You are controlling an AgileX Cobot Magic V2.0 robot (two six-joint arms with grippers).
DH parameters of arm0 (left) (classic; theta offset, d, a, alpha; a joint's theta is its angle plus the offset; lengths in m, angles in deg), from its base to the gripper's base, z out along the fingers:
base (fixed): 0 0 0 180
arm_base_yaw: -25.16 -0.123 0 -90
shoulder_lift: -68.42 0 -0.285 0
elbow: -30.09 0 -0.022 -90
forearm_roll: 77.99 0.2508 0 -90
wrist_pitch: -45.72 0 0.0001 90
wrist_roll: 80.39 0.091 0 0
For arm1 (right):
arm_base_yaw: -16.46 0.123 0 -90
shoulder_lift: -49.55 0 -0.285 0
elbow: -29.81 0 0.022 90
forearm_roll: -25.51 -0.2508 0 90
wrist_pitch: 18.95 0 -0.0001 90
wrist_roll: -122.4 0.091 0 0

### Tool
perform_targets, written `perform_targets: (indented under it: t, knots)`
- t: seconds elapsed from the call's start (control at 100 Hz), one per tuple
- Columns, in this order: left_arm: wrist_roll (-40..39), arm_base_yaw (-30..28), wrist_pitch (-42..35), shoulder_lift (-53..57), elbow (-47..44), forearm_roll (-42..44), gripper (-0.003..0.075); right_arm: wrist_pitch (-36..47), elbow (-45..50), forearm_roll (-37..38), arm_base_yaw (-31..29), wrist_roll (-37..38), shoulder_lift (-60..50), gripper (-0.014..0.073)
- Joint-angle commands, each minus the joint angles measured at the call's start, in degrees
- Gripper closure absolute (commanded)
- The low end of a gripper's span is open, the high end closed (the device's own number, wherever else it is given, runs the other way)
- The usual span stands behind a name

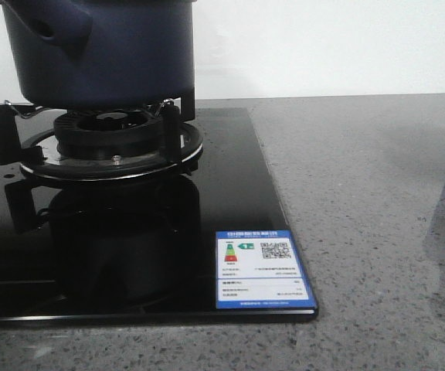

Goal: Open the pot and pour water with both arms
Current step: 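Lift the blue cup with the right gripper and move it over the pot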

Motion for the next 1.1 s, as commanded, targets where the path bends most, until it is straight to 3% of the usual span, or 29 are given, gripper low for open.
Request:
perform_targets:
  t: [0.0, 0.45, 0.69, 1.09]
  knots:
    - [-0.46, -0.14, -1.75, 1.95, 1.99, -3.13, 0.0383, 8.25, -1.93, 1.34, 0.19, -0.63, 0.92, 0.0053]
    - [-0.46, -0.14, -1.75, 1.95, 1.99, -3.13, 0.0383, 14.6, -1.93, 2.12, 0.19, -0.63, 5.21, 0.0055]
    - [-0.46, -0.14, -1.75, 1.95, 1.99, -3.13, 0.0383, 14.6, -1.93, 2.12, 0.19, -0.63, 5.21, 0.0182]
    - [-0.46, -0.14, -1.75, 1.95, 1.99, -3.13, 0.0383, 14.65, -1.93, 2.67, 0.19, -0.63, 4.61, 0.019]
